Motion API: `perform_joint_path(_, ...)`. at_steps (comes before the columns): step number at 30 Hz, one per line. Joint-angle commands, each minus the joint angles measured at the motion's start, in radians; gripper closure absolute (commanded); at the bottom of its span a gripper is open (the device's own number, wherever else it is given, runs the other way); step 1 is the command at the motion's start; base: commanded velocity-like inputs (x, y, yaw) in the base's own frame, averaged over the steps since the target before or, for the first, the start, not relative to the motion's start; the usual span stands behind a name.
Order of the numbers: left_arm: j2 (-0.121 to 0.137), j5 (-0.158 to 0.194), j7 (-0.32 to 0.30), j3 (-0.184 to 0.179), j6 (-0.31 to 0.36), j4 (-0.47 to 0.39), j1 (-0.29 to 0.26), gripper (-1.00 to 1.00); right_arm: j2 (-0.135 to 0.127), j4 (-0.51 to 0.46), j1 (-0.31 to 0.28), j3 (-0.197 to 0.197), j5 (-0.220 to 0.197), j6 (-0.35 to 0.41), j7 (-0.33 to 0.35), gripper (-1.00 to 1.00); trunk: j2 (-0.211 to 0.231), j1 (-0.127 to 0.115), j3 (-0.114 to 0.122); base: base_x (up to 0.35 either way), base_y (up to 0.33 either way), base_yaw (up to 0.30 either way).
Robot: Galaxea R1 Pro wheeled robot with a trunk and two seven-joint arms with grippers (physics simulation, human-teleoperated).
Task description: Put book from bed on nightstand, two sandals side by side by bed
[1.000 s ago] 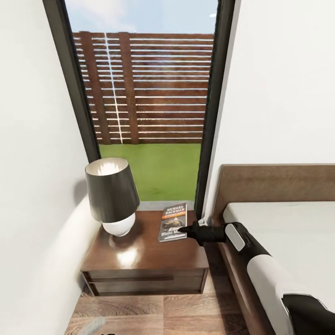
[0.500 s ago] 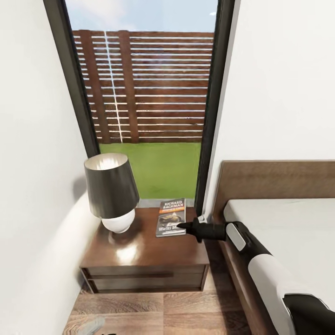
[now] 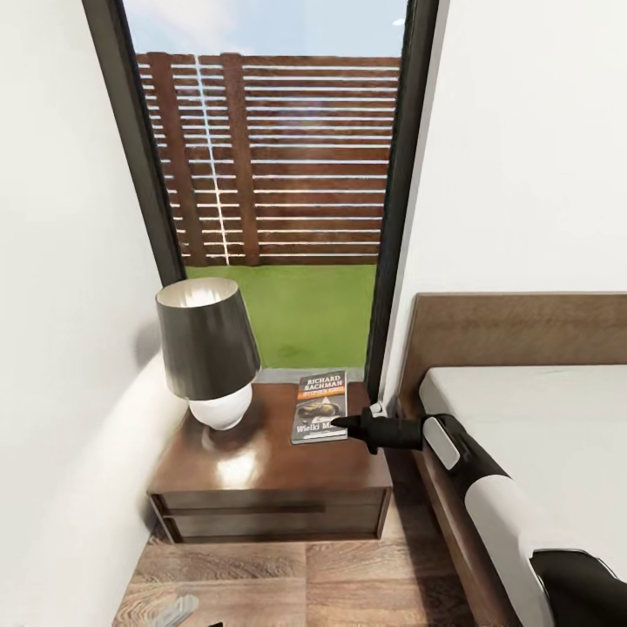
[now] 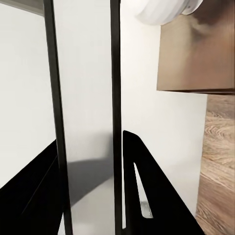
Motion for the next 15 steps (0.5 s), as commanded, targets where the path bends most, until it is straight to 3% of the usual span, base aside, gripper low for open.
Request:
perform_joint_path(1, 0.002, 0.005, 0.001, 0.000, 0.003, -0.011, 0.005, -1.00, -0.001, 0.000, -0.001, 0.002, -0.001, 0.003, 0.005, 1.00, -0.008, 0.004, -0.004, 0.000, 0.000, 0.000)
perform_joint_path(6, 0.011, 0.007, 0.001, 0.007, 0.002, -0.049, 0.021, -1.00, -0.002, -0.002, -0.001, 0.002, -0.001, 0.003, 0.005, 1.00, -0.043, 0.023, -0.020, 0.000, 0.000, 0.000)
perform_joint_path(15, 0.018, 0.010, 0.002, 0.112, 0.005, -0.104, 0.066, -1.00, -0.002, -0.005, -0.001, 0.002, -0.001, 0.003, 0.005, 1.00, -0.106, 0.058, -0.048, 0.000, 0.000, 0.000)
